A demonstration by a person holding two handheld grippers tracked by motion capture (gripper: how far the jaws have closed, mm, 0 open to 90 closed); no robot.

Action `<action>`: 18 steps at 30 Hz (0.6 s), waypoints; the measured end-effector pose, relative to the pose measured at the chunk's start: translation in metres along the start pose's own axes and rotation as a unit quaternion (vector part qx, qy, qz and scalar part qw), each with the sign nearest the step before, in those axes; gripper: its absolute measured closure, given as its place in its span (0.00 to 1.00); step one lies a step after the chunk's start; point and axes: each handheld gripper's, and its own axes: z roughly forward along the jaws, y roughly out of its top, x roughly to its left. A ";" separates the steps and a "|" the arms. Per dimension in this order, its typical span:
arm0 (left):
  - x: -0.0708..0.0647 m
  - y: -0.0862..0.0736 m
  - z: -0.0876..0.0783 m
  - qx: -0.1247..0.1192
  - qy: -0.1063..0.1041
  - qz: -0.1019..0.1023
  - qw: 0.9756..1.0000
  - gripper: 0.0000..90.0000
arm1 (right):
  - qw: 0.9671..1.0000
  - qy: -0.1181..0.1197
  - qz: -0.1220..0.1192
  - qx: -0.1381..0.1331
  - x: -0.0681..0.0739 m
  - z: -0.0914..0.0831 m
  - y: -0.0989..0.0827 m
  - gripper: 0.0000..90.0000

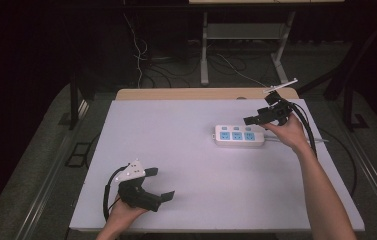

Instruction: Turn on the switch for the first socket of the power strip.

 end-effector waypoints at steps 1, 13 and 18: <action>0.000 0.000 0.000 0.000 0.000 0.000 1.000 0.00 | 1.000 -0.002 0.001 0.002 0.000 0.001 0.000 0.20; 0.000 0.000 0.000 -0.001 -0.001 0.000 1.000 0.00 | 1.000 0.007 0.000 -0.001 -0.008 0.007 -0.010 0.84; -0.001 0.000 0.000 0.000 0.000 0.000 1.000 0.00 | 1.000 0.017 0.001 0.005 -0.012 0.011 -0.014 0.99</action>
